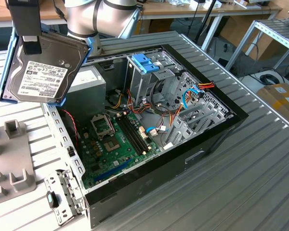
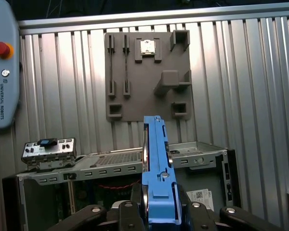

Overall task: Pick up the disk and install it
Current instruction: 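Pick up the disk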

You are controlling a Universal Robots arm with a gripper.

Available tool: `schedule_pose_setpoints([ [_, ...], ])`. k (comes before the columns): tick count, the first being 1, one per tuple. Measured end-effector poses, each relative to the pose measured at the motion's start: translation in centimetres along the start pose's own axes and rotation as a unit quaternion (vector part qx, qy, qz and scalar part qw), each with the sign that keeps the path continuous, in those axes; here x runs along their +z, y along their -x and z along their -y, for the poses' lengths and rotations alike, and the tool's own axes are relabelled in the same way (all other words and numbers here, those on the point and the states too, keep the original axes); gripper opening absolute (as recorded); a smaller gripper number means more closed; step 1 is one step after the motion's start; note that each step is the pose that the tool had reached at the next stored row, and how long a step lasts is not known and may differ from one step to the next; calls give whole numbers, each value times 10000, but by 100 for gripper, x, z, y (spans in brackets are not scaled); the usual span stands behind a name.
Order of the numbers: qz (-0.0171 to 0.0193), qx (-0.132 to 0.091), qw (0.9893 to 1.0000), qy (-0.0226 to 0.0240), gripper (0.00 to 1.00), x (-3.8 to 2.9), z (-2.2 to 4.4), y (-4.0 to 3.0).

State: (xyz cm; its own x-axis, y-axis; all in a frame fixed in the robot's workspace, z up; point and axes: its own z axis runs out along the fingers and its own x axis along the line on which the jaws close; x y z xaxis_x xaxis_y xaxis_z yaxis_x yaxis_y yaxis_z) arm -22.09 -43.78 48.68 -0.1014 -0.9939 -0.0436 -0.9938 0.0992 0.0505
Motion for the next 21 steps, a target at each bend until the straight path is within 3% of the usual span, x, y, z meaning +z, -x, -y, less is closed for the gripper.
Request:
schedule_pose_setpoints([
  [21,0,0,10000,0,37,36,-24,-4],
])
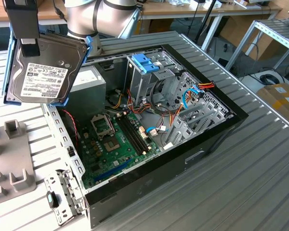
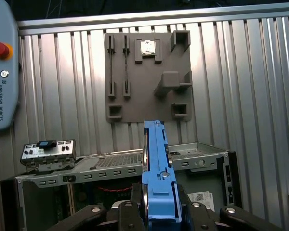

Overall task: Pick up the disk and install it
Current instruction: 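Pick up the disk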

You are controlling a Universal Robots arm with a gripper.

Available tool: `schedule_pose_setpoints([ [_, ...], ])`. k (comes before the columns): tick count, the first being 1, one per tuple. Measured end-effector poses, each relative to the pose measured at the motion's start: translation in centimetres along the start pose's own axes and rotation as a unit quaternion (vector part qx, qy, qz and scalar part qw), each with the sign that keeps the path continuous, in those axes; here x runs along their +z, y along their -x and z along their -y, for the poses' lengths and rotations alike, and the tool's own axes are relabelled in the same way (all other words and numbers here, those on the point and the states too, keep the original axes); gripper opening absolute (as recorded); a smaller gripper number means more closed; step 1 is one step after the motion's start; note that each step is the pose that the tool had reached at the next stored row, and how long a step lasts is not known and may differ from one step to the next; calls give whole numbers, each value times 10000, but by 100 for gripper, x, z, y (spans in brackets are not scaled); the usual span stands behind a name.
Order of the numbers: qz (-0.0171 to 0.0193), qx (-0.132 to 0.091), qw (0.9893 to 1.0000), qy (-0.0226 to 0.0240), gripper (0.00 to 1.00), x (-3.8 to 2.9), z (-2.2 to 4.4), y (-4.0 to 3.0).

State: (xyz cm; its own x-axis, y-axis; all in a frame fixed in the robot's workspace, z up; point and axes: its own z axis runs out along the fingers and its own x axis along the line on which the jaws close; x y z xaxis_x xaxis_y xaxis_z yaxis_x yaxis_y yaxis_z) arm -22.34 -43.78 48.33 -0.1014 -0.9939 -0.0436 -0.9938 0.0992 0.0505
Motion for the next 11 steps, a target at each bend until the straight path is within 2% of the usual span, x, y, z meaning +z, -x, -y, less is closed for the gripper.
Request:
schedule_pose_setpoints([
  [11,0,0,10000,0,37,28,1,-2],
])
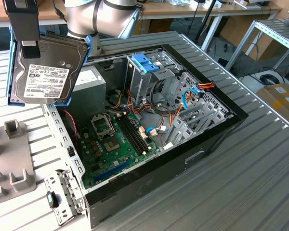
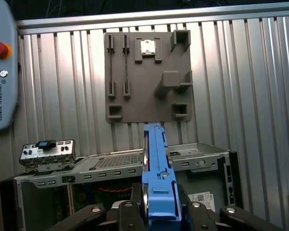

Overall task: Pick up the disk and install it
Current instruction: 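Pick up the disk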

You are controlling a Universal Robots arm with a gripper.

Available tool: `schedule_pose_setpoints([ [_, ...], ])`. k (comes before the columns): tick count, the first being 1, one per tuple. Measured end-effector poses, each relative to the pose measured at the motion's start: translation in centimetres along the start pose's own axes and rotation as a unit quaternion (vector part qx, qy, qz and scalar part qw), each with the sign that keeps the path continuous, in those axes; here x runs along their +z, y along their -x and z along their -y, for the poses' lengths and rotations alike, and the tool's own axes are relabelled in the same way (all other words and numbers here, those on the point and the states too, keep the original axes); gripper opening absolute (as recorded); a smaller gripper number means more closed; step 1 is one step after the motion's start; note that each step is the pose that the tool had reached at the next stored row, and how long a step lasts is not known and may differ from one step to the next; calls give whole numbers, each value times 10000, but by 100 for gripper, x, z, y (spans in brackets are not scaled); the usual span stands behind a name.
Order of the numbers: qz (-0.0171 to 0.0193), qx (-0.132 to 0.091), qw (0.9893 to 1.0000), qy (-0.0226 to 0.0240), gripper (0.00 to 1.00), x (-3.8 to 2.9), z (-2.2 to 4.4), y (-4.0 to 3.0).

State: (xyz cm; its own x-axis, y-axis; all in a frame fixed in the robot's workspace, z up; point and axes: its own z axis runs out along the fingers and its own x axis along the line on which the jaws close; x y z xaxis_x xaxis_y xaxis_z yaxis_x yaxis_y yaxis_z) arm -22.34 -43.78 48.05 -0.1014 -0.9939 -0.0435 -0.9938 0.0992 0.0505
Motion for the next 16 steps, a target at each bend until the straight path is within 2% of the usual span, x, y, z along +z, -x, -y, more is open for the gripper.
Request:
schedule_pose_setpoints([
  [10,1,0,10000,-1,37,25,3,-2],
  [16,-10,1,10000,-1,37,44,49,1],
])
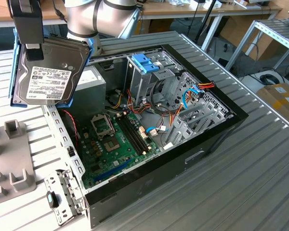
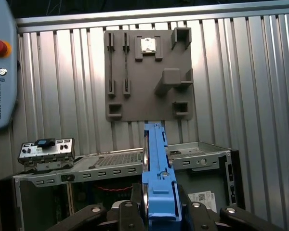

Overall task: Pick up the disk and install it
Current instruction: 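Pick up the disk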

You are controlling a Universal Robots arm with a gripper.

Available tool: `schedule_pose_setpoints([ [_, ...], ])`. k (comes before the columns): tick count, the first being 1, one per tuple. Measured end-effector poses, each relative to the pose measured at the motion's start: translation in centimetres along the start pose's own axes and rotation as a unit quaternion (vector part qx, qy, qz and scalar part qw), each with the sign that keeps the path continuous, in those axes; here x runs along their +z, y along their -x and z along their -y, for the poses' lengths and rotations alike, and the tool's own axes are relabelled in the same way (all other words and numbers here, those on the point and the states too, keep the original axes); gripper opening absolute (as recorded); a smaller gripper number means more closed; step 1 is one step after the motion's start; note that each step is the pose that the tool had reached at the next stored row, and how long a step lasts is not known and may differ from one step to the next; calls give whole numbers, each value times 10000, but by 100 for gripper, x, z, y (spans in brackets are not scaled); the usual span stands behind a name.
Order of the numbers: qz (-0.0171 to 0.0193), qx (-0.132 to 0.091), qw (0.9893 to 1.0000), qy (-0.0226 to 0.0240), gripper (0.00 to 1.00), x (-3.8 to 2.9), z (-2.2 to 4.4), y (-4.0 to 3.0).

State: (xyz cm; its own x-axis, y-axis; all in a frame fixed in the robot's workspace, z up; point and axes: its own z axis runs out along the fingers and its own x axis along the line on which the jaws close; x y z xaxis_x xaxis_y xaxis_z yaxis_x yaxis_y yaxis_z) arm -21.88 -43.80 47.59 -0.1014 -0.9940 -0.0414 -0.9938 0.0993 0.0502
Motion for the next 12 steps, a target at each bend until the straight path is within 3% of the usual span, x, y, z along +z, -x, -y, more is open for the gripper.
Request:
schedule_pose_setpoints([
  [9,-14,1,10000,-1,37,16,157,15],
  [12,-14,1,10000,-1,37,15,176,17],
])
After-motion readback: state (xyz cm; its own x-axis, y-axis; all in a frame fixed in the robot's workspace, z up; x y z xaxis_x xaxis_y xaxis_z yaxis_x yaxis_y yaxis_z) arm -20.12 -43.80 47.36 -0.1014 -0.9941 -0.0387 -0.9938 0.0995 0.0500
